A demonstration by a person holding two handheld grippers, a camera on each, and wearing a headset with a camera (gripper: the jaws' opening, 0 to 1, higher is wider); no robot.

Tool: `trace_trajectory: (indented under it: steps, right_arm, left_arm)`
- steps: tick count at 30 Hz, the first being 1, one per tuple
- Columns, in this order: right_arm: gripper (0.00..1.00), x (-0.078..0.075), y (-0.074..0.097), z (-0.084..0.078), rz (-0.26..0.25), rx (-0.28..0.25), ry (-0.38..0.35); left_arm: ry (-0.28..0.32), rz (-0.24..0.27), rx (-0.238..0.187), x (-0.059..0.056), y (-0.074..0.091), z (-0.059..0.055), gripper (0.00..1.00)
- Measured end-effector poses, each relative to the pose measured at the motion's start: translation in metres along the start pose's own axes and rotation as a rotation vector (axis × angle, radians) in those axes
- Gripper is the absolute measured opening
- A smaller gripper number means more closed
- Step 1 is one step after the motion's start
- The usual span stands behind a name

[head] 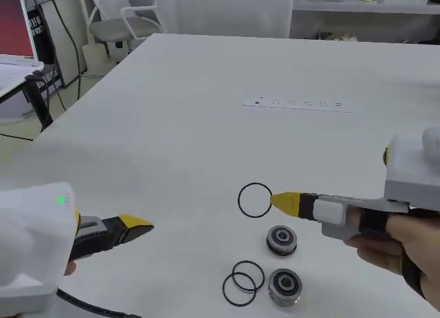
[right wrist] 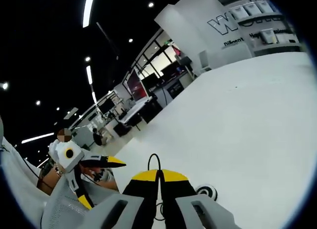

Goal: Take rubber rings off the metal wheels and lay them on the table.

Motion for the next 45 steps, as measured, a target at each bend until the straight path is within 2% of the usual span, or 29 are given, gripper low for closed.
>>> trace_trajectory:
  steps: [3, 12, 20, 25, 29, 35, 45]
  right_arm:
    - [0.0, 0.005, -0.005, -0.006, 0.015, 0.027, 0.012]
    - [0.0, 0.02, -0.019, -0.023, 0.054, 0.097, 0.056]
    - [0.0, 0.023, -0.029, -0.044, 0.069, 0.167, 0.078]
    - [0.0, 0.021, -0.037, -0.067, 0.055, 0.242, 0.088]
    - [0.0, 0.018, -0.041, -0.079, 0.042, 0.281, 0.109]
    - [0.0, 0.014, -0.045, -0.093, 0.005, 0.33, 0.169]
    - [0.0, 0.005, -0.049, -0.107, -0.033, 0.38, 0.229]
  left_arm:
    - [0.014, -0.006, 0.007, -0.001, -0.001, -0.003, 0.89]
    - [0.001, -0.013, 0.018, -0.002, -0.002, -0.005, 0.9]
    - [0.008, -0.01, 0.016, -0.002, -0.002, -0.005, 0.9]
    - [0.009, -0.021, 0.016, -0.004, -0.002, -0.006, 0.9]
    - [0.014, -0.016, 0.019, -0.003, -0.002, -0.006, 0.89]
    - [0.017, -0.02, 0.019, -0.003, -0.003, -0.007, 0.89]
    - [0.018, -0.023, 0.025, -0.004, -0.003, -0.008, 0.89]
Point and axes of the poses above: the centre of the closed fingertips' face, and the gripper's own axes: y roughly backward along the fingers, x roughly to its left, z roughly out of its top, the point moved 1 cm from there along y, roughly backward along the fingers, and after that the axes turned 7 degrees about z, right-handed, at the moved point
